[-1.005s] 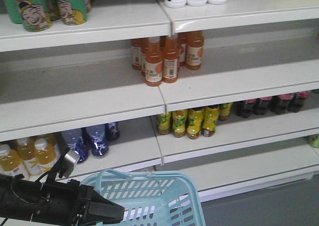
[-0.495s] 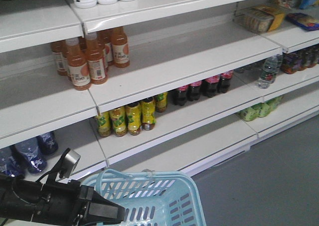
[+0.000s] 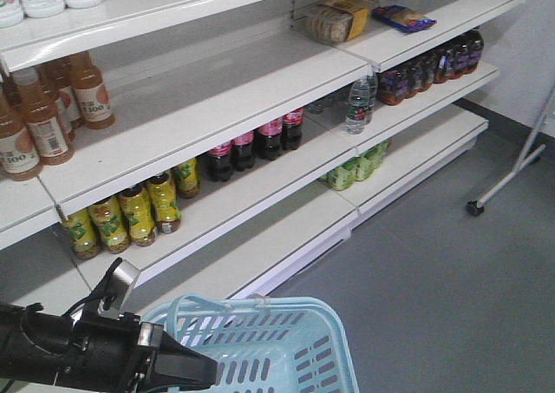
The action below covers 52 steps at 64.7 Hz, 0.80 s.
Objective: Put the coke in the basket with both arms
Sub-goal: 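Turn the base away from the shelf holding the basket in left gripper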
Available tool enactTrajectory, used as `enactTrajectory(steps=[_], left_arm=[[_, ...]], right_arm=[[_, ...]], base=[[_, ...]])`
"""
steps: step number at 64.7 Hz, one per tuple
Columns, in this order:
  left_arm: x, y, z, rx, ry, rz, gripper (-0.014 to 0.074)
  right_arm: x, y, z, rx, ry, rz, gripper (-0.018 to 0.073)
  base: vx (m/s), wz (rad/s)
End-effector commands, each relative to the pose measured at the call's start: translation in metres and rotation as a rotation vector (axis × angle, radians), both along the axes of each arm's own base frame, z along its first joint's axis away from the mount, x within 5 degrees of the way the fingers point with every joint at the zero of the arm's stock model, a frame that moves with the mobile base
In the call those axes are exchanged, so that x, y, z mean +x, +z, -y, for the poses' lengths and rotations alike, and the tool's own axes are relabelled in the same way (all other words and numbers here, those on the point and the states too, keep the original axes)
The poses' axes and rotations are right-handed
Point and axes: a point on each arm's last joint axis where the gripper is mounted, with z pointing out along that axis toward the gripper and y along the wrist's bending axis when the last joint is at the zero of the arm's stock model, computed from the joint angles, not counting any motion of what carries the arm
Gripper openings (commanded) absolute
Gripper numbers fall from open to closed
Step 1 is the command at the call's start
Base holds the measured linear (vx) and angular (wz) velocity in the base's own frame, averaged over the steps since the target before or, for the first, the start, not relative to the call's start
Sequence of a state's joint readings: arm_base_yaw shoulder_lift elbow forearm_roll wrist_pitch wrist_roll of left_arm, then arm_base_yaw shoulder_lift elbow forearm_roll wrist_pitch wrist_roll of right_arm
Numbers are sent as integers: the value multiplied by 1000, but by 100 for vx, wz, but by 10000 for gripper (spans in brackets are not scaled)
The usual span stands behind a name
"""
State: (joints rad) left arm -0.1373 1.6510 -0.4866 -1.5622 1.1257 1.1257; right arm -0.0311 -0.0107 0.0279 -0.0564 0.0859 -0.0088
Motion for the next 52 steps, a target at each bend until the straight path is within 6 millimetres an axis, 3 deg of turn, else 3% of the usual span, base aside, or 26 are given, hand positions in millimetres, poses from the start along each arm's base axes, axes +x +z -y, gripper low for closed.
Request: enactTrajectory(steps=[1, 52], left_arm=[[1, 21, 5, -125, -14, 47, -6], [1, 21, 5, -125, -14, 47, -6]], right_arm=[[-1, 4, 0, -9, -3, 77, -9], [-1, 4, 0, -9, -3, 77, -9]], base=[[-2, -39], [-1, -37]])
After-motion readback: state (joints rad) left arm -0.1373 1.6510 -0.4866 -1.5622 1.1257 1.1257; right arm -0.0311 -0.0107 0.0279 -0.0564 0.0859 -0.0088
